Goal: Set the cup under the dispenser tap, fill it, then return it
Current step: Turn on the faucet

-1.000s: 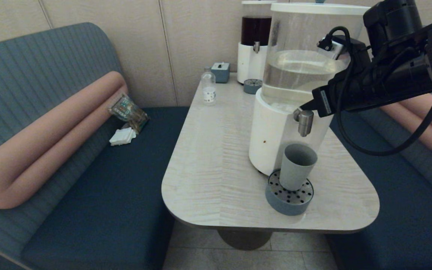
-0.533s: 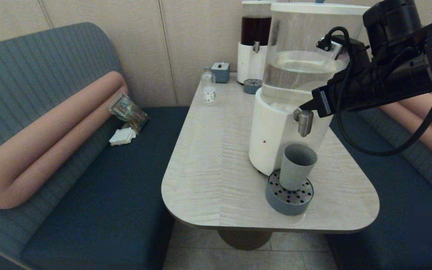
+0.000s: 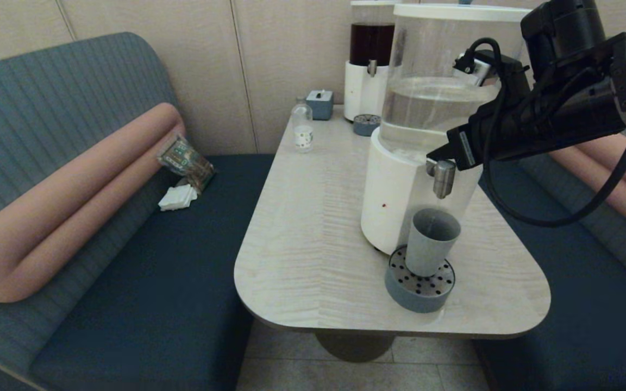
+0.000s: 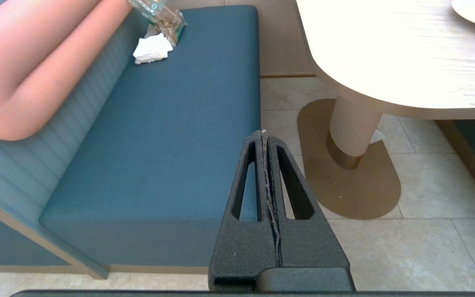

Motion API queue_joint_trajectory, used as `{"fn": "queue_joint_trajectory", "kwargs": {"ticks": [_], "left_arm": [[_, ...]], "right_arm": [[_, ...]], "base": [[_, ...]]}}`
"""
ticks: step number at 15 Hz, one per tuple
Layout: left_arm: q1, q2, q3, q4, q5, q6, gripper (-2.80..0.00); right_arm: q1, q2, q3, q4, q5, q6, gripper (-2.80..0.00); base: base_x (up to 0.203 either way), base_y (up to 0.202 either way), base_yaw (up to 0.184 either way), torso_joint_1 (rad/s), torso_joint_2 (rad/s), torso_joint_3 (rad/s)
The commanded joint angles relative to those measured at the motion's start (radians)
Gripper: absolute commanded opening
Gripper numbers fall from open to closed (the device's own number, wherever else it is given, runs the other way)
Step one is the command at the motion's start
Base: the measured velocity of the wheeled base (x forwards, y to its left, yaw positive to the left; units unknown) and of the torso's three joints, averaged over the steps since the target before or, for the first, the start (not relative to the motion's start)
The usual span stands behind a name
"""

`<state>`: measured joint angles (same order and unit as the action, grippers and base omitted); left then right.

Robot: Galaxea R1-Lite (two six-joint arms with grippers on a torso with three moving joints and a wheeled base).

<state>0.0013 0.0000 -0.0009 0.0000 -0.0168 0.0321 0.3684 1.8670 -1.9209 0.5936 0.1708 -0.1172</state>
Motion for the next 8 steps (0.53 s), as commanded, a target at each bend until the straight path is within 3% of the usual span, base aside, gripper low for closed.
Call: {"fn": "queue_joint_trajectory", "kwargs": {"ticks": [1, 8], "left_arm": [[0.000, 0.000, -0.001, 0.000, 0.000, -0.001, -2.80], [0.000, 0.001, -0.001, 0.000, 0.000, 0.000, -2.80]], "right_arm": [[0.006, -0.006, 0.000, 0.006, 0.001, -0.001, -2.80], [0.002, -0.023, 0.002, 0.003, -0.009, 0.010, -2.80]], "base": [[0.000, 0.000, 0.000, 0.000, 0.00, 0.000], [0.000, 0.000, 0.000, 0.000, 0.00, 0.000]]}}
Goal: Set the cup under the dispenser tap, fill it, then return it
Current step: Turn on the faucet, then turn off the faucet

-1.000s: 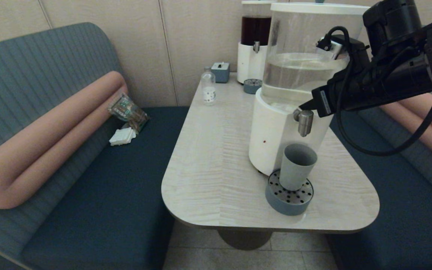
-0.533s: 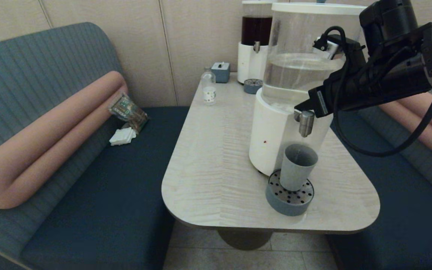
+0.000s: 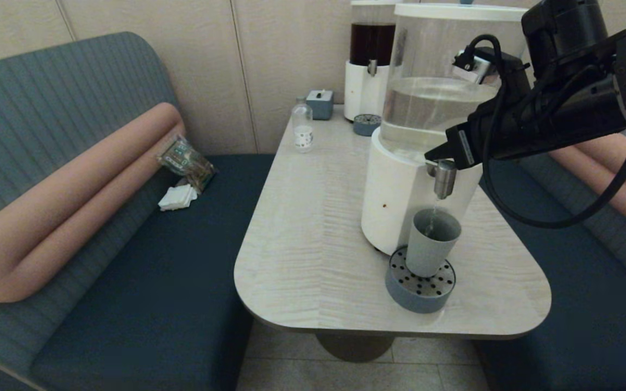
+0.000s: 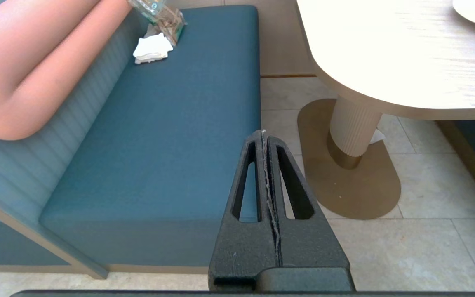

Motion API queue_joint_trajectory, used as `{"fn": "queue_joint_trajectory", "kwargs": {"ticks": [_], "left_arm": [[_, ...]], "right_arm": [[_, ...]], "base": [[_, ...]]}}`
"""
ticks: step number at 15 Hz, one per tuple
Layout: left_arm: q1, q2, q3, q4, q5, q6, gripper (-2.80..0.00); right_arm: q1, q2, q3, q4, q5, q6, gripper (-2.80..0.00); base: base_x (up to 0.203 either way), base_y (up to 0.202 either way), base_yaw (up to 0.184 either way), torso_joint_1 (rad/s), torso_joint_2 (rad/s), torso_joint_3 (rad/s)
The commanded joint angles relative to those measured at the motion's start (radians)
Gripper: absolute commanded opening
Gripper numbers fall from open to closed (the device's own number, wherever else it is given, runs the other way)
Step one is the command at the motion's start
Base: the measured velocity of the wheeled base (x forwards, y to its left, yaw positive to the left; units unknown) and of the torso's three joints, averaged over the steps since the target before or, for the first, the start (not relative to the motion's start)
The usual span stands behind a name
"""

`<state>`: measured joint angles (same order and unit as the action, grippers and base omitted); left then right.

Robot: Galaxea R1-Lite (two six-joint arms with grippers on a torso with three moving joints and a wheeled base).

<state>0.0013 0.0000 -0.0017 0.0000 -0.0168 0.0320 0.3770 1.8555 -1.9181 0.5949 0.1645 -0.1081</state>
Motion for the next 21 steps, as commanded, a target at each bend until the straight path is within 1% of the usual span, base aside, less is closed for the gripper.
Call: {"fn": "queue_joint_trajectory", "kwargs": {"ticks": [1, 5, 8, 9, 11, 13, 14, 17, 18, 21], "left_arm": [[0.000, 0.000, 0.000, 0.000, 0.000, 0.000, -2.80], [0.000, 0.000, 0.000, -0.002, 0.000, 0.002, -2.80], [0.000, 0.000, 0.000, -0.002, -0.002, 0.005, -2.80], [0.000, 0.000, 0.000, -0.001, -0.003, 0.008, -2.80], [0.000, 0.001, 0.000, 0.000, -0.003, 0.009, -2.80], [0.000, 0.000, 0.000, 0.000, -0.003, 0.009, -2.80], [0.000, 0.001, 0.000, 0.000, -0.003, 0.009, -2.80], [0.000, 0.002, -0.003, 0.008, -0.005, 0.011, -2.80], [0.000, 0.002, -0.003, 0.008, -0.005, 0.011, -2.80], [0.000, 0.002, -0.003, 0.006, -0.005, 0.011, -2.80]], "right_arm": [[-0.013, -0.019, -0.001, 0.003, -0.006, 0.001, -2.80], [-0.074, -0.079, 0.012, 0.006, -0.003, 0.004, -2.80], [-0.113, -0.162, 0.065, 0.008, 0.002, 0.006, -2.80], [-0.118, -0.206, 0.102, 0.008, 0.003, 0.011, -2.80], [-0.121, -0.324, 0.216, 0.004, 0.001, 0.033, -2.80], [-0.123, -0.485, 0.339, -0.015, -0.009, 0.043, -2.80], [-0.123, -0.571, 0.403, -0.029, -0.036, 0.047, -2.80], [-0.121, -0.846, 0.630, -0.105, -0.164, 0.053, -2.80], [-0.122, -0.935, 0.703, -0.124, -0.190, 0.054, -2.80], [-0.150, -1.187, 0.892, -0.144, -0.292, 0.055, -2.80]], "base": [[0.000, 0.000, 0.000, 0.000, 0.00, 0.000], [0.000, 0.000, 0.000, 0.000, 0.00, 0.000], [0.000, 0.000, 0.000, 0.000, 0.00, 0.000], [0.000, 0.000, 0.000, 0.000, 0.00, 0.000], [0.000, 0.000, 0.000, 0.000, 0.00, 0.000], [0.000, 0.000, 0.000, 0.000, 0.00, 0.000], [0.000, 0.000, 0.000, 0.000, 0.00, 0.000], [0.000, 0.000, 0.000, 0.000, 0.00, 0.000], [0.000, 0.000, 0.000, 0.000, 0.00, 0.000], [0.000, 0.000, 0.000, 0.000, 0.00, 0.000]]}}
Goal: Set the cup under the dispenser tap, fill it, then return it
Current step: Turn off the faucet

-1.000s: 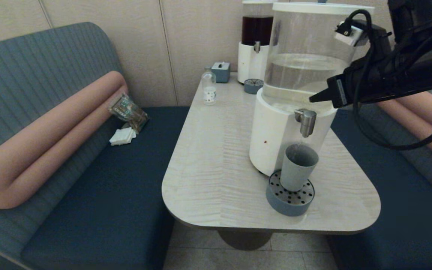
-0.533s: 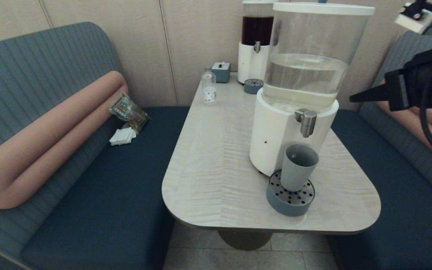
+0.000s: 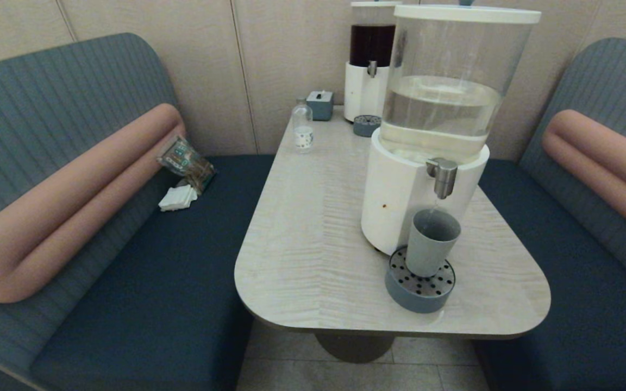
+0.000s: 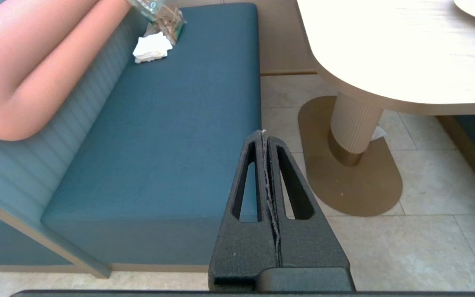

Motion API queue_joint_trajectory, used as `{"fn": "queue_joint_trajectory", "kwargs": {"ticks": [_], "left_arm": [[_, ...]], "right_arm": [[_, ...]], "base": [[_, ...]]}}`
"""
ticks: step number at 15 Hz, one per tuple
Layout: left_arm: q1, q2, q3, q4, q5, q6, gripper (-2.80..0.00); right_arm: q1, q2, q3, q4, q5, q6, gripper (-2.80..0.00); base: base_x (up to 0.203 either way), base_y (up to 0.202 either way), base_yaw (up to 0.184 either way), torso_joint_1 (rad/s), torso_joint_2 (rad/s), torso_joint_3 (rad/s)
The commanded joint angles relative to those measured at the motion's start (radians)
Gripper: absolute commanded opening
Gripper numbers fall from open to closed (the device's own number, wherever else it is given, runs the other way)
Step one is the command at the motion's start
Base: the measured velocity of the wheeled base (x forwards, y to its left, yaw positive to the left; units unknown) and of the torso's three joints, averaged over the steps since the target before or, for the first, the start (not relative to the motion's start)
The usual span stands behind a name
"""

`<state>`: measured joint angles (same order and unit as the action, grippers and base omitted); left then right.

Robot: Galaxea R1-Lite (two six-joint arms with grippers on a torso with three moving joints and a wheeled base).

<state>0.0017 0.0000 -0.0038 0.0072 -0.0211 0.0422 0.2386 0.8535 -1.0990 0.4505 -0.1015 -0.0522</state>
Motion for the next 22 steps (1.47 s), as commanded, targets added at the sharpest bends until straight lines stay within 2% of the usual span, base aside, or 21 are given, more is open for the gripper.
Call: {"fn": "queue_joint_trajectory", "kwargs": {"ticks": [1, 3, 6, 13, 17, 20, 21, 22], "left_arm": [[0.000, 0.000, 0.001, -0.001, 0.000, 0.001, -2.80], [0.000, 0.002, 0.001, -0.001, 0.000, 0.001, -2.80], [0.000, 0.001, -0.001, 0.000, 0.000, 0.001, -2.80], [0.000, 0.002, -0.002, 0.006, 0.000, 0.002, -2.80], [0.000, 0.002, -0.001, 0.005, 0.000, 0.004, -2.80], [0.000, 0.002, 0.001, -0.001, 0.000, 0.008, -2.80], [0.000, 0.002, 0.002, -0.006, 0.001, 0.010, -2.80], [0.000, 0.002, 0.002, -0.004, 0.001, 0.015, -2.80]], "right_arm": [[-0.027, -0.256, 0.116, 0.003, -0.062, 0.001, -2.80], [-0.089, -0.402, 0.194, 0.028, -0.094, -0.002, -2.80], [-0.248, -0.568, 0.322, 0.042, -0.086, -0.005, -2.80], [-0.246, -0.836, 0.565, 0.001, 0.015, -0.002, -2.80], [-0.245, -0.851, 0.758, -0.172, 0.022, 0.002, -2.80], [-0.245, -0.851, 1.013, -0.475, 0.020, -0.005, -2.80], [-0.245, -0.851, 1.072, -0.584, 0.021, -0.002, -2.80], [-0.245, -0.851, 1.103, -0.637, 0.021, 0.007, -2.80]], "base": [[0.000, 0.000, 0.000, 0.000, 0.00, 0.000], [0.000, 0.000, 0.000, 0.000, 0.00, 0.000], [0.000, 0.000, 0.000, 0.000, 0.00, 0.000], [0.000, 0.000, 0.000, 0.000, 0.00, 0.000], [0.000, 0.000, 0.000, 0.000, 0.00, 0.000], [0.000, 0.000, 0.000, 0.000, 0.00, 0.000], [0.000, 0.000, 0.000, 0.000, 0.00, 0.000], [0.000, 0.000, 0.000, 0.000, 0.00, 0.000]]}}
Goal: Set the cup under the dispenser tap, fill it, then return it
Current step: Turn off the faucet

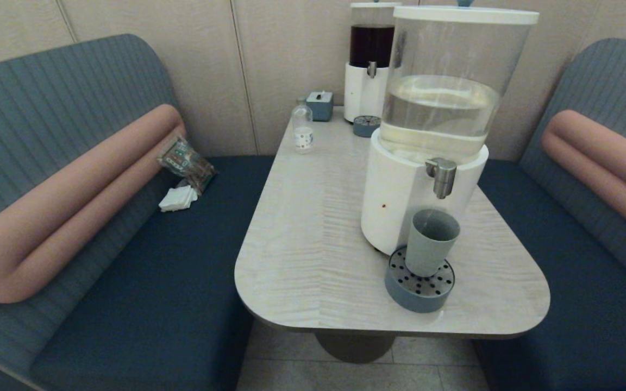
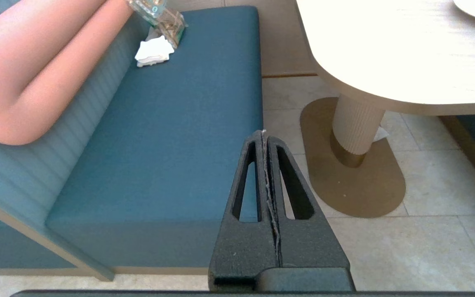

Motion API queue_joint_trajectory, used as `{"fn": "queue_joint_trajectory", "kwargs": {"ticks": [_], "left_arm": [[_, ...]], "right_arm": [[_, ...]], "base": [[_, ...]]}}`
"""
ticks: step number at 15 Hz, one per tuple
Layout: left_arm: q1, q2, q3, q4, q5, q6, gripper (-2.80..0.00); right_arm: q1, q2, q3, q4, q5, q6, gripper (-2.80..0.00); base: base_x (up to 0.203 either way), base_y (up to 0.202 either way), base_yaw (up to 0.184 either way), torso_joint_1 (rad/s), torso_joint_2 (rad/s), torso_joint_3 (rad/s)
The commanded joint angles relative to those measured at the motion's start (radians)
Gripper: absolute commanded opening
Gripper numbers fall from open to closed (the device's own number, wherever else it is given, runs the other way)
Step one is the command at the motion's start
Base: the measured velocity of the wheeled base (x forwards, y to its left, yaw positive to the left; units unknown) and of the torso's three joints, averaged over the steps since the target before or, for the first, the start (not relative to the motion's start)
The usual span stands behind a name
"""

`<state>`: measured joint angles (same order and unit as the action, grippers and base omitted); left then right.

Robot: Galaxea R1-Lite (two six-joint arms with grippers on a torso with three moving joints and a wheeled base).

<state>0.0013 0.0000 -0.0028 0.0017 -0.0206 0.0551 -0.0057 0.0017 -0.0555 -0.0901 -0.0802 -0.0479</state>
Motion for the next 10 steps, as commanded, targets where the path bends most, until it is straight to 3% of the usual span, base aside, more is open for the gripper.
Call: {"fn": "queue_joint_trajectory", "kwargs": {"ticks": [1, 7, 10], "left_arm": [[0.000, 0.002, 0.001, 0.001, 0.001, 0.004, -2.80], [0.000, 0.002, 0.001, 0.002, 0.004, -0.001, -2.80], [0.000, 0.002, -0.002, 0.012, -0.001, -0.003, -2.80]], "right_arm": [[0.000, 0.001, 0.058, -0.065, 0.003, 0.009, -2.80], [0.000, 0.001, 0.055, 0.108, 0.057, 0.026, -2.80], [0.000, 0.001, 0.057, 0.092, 0.054, 0.028, -2.80]], "base": [[0.000, 0.000, 0.000, 0.000, 0.00, 0.000], [0.000, 0.000, 0.000, 0.000, 0.00, 0.000], [0.000, 0.000, 0.000, 0.000, 0.00, 0.000]]}}
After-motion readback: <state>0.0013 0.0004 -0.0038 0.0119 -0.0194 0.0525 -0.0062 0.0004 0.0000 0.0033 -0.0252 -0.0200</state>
